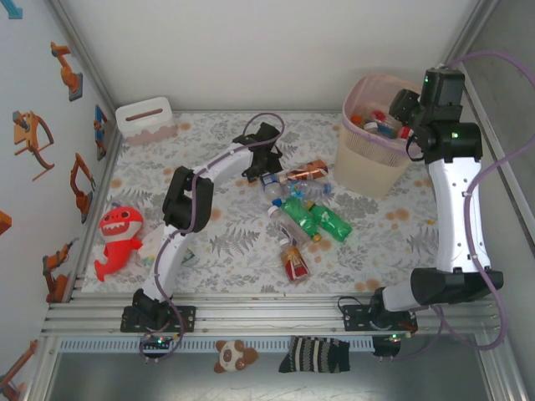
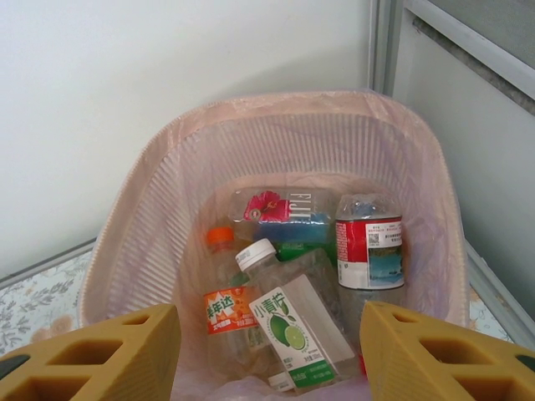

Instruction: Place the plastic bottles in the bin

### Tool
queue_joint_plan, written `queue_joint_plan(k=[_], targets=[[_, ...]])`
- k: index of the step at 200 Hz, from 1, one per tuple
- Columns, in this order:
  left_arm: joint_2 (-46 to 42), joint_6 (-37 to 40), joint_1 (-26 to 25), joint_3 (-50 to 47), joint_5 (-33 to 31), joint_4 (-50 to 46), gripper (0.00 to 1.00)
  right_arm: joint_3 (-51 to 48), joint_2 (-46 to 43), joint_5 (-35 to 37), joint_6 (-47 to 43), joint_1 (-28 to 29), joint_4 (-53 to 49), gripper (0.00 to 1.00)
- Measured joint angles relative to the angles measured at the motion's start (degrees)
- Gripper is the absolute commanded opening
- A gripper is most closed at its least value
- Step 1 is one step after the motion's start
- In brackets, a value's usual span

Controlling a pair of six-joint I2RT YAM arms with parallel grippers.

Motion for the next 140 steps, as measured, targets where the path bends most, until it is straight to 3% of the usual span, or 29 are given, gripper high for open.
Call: queue_joint_plan(k=[60,140], targets=[[0.00,0.04,-0.13,0.00,-2.14,-0.85,0.56,-1.09,-1.42,0.15,0.00,0.00,0.39,0.58],[-6.08,2.23,-0.09,-4.83,-6.67,-1.03,0.57,-4.50,-4.57,-1.77,-0.17,0.00,1.53,0.58]])
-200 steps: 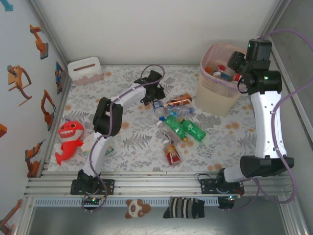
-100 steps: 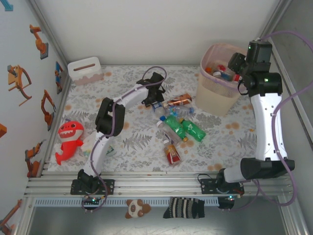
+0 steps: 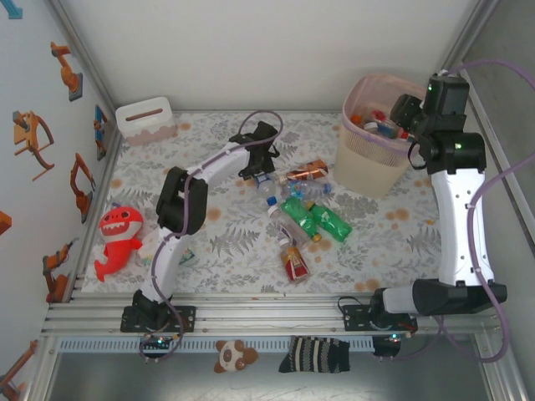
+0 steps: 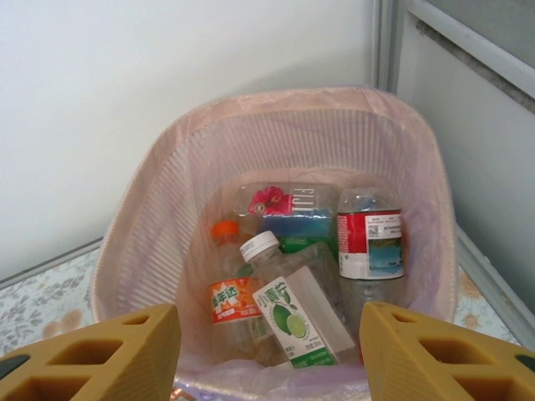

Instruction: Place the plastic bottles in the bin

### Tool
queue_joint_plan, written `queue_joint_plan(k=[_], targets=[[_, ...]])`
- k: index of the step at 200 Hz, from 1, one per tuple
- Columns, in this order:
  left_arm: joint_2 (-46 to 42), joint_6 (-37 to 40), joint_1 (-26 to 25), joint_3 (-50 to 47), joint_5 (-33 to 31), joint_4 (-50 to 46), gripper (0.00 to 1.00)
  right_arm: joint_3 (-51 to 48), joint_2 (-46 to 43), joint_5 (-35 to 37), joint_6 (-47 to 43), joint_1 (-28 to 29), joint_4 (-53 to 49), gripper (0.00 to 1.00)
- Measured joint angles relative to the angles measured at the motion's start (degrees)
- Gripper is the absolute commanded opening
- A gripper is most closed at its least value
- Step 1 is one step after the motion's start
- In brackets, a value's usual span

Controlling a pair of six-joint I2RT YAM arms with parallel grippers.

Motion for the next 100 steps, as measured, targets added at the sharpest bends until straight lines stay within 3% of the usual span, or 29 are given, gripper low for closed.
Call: queue_joint_plan(k=[38,100], targets=[[-11.78,3.76,0.37,-8.98,-0.92,4.07,0.56,-5.92,-3.96,-7.52,-1.40,0.00,4.48,0.58],[-33.20,13.03,1.18,-24.98,4.96,20.39,0.53,-18.29,-10.01,-30.25,-1.20,0.22,18.01,0.57]])
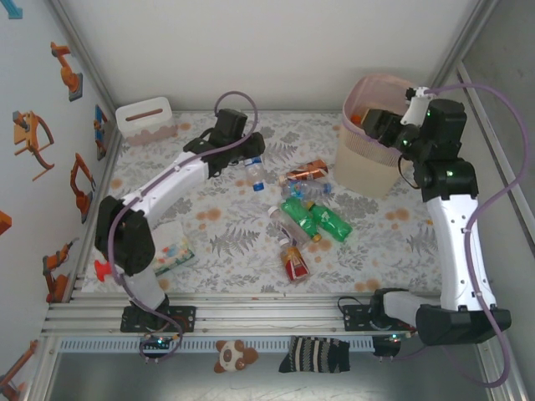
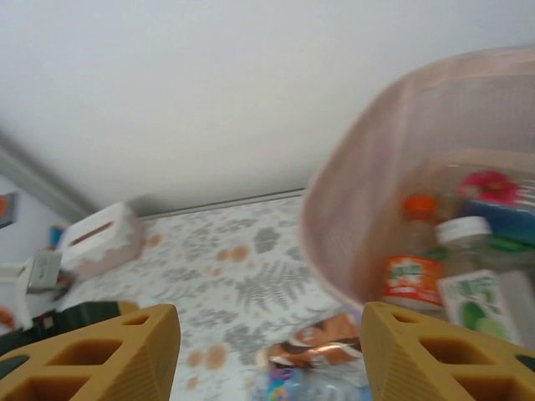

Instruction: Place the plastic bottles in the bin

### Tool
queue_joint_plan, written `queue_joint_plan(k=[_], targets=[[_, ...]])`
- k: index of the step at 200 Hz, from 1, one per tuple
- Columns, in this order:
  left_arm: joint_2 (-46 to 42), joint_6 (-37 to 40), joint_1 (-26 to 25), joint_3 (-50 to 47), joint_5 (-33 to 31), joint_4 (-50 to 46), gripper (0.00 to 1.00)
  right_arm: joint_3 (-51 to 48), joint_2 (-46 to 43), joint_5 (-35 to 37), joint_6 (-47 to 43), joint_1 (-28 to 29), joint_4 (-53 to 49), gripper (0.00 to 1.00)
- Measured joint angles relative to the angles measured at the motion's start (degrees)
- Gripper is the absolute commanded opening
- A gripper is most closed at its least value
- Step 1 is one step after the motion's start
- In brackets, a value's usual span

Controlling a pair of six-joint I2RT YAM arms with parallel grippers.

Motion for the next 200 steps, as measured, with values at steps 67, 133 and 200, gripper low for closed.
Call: queue_joint_plan(k=[67,133,200], targets=[[-12.66,4.87,0.33,-7.96,13.64,15.87,0.50,-9.03,-1.79,-9.75,0.50,8.52,11.39,0.60],[-18.38,5.20,0.33,-8.81,23.19,23.67,0.50,-11.34,-0.33,-6.82,-3.85,23.06,19.21,0.76],[-18.95,5.44,0.39,-8.81,23.78,22.97,0.51,-8.26,8.81,-0.24,-7.61,34.05,21.44,0.79]])
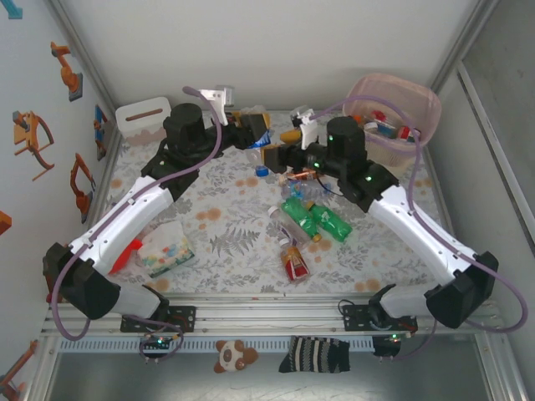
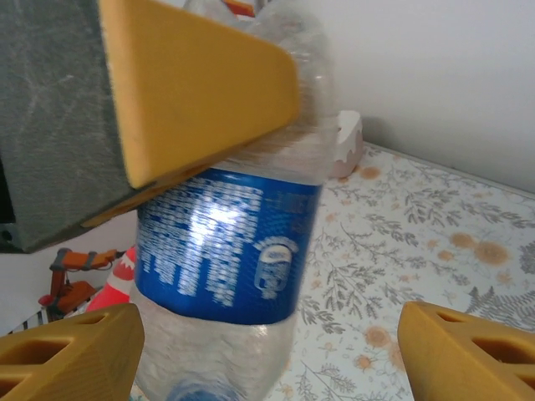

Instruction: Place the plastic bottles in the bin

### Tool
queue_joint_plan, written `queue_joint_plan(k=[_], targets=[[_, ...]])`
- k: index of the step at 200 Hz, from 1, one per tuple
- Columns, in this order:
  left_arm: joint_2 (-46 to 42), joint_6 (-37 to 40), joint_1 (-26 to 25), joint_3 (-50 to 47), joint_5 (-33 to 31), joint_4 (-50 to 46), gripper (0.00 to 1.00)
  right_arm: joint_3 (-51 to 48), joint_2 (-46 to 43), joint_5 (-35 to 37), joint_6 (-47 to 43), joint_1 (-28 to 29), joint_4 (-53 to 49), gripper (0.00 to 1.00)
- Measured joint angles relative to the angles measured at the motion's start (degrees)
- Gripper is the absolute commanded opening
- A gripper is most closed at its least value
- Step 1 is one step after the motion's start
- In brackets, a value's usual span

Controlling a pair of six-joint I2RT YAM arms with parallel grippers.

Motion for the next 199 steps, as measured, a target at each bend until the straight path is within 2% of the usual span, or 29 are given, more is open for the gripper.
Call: queue_joint_plan(k=[83,142,168,199], targets=[[-0.07,-0.02,0.02,0.00,-1.49,-1.14,0.52,4.59,6.67,2.71,-0.85,3.63,0.02,0.78],[-0.07,-0.02,0.02,0.00,-2.10,-1.14,0.53,5.22,7.19,2.47,-0.85,3.89,-0.11,0.70],[-0.09,-0.02,0.02,0.00,-2.45,-1.07,0.54,5.46,7.32,2.45,-0.68,4.02,-0.24,0.63],[-0.61,-0.04,0.02,-0.02,-2.89,-1.03,0.58,5.90,7.37,2.45,-0.17,4.20,-0.24,0.59]])
